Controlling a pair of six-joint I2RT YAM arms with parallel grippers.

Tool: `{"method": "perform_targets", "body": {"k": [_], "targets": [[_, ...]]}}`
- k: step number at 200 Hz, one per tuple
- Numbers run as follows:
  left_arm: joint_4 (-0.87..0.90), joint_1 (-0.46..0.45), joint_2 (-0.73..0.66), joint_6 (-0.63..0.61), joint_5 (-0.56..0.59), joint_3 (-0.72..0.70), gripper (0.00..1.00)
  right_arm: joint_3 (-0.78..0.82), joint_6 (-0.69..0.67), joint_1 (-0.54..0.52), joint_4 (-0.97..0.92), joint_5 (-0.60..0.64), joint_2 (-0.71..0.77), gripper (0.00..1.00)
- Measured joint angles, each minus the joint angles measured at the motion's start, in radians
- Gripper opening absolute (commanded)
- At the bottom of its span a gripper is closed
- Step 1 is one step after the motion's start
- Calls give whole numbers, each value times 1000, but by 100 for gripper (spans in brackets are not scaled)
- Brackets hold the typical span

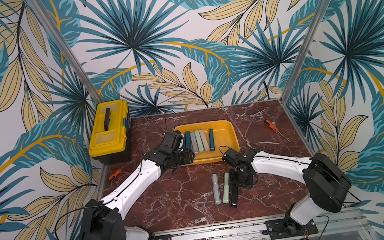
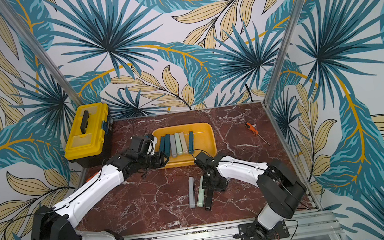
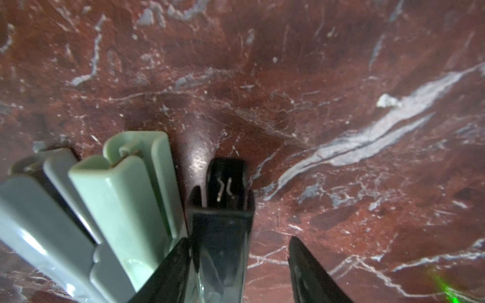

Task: Put the pruning pliers into the storage box
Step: Pick up the pruning pliers from the center of the board.

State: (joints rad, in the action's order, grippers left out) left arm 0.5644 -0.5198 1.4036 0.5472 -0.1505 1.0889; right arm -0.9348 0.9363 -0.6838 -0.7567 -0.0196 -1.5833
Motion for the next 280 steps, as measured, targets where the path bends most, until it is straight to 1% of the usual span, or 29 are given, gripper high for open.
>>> {"method": "perform_targets", "body": {"k": [23, 48, 82, 90, 98, 108, 123, 134, 166, 191, 233, 261, 280], "targets": [[0, 0, 0, 0, 3, 0, 51, 0, -1, 0, 15, -5, -29, 61], [1, 0, -3, 0, 9, 0, 51, -2, -2, 0, 23, -12, -72, 59], [1, 0, -7, 0, 13, 0, 51, -5, -2, 0, 18, -13, -76, 54], [1, 0, -7, 0, 13, 0, 51, -5, -2, 0, 16, -11, -77, 50], [1, 0, -7, 0, 13, 0, 51, -5, -3, 1, 14, -11, -78, 43], [1, 0, -7, -1, 13, 0, 51, -7, -11, 1, 7, -11, -81, 31], [2, 0, -7, -1, 13, 0, 51, -14, -10, 2, -1, -15, -87, 21], [2, 0, -7, -1, 14, 0, 51, -18, -15, 2, -3, -19, -89, 19], [2, 0, -7, -1, 16, 0, 51, -51, -34, 1, -38, -14, -90, 19], [2, 0, -7, -1, 15, 0, 51, -160, -79, 1, -121, 20, -85, 20], [1, 0, -7, 0, 16, 0, 51, -435, -195, 18, -269, 101, -55, 20], [1, 0, -7, 1, 16, 0, 51, -608, -299, 71, -343, 140, -65, 20], [2, 0, -7, 3, 17, 0, 51, -731, -377, 124, -372, 155, -109, 20]]}}
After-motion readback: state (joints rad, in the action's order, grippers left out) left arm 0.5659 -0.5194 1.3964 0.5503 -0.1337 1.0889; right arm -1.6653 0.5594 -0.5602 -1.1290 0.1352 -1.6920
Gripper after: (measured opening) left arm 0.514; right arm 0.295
